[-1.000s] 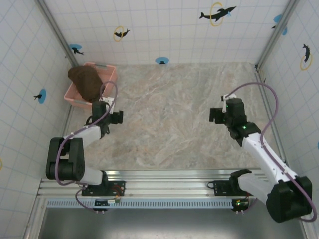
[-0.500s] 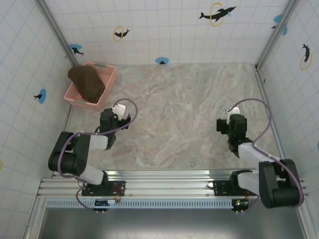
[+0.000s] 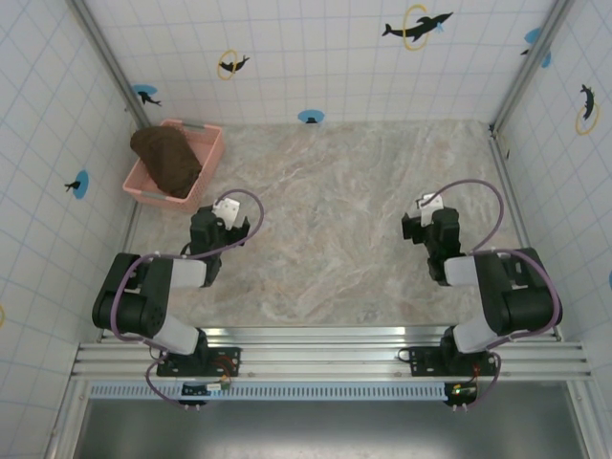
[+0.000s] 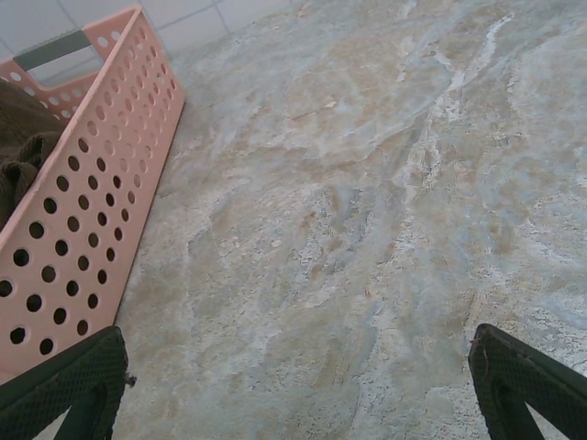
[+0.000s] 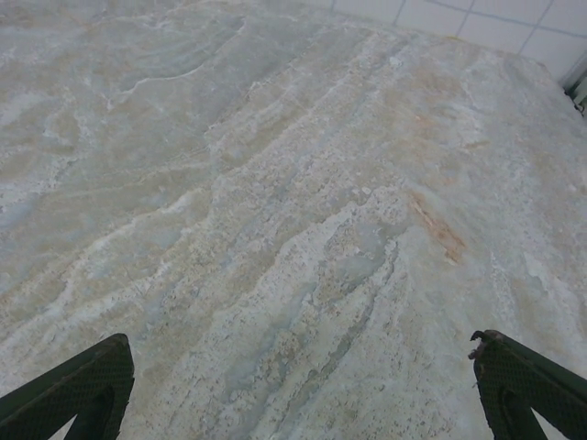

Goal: Roll up the long pants

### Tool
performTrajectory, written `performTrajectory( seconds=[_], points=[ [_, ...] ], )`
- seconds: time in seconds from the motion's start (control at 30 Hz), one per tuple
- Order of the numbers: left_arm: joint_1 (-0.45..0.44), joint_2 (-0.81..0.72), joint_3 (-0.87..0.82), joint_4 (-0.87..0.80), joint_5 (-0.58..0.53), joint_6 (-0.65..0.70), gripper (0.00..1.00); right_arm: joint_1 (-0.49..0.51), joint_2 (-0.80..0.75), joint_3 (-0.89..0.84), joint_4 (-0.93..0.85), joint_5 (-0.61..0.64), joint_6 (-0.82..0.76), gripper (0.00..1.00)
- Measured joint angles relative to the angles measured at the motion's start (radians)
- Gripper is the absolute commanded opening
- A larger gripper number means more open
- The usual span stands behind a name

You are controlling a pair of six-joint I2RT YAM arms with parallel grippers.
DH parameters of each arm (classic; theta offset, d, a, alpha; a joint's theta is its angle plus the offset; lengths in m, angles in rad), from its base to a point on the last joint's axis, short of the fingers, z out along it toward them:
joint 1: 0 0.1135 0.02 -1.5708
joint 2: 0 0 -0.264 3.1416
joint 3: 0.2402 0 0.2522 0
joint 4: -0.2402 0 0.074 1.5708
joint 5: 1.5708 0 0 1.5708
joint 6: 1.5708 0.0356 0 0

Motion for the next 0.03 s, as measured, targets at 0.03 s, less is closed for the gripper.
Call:
performTrajectory(
  seconds=[0.03],
  points=[
    [0.0,0.0,0.0,0.0,0.0,0.0,0.97,0.0,0.0,0.008,0.0,0.004,0.0,0.98]
  ],
)
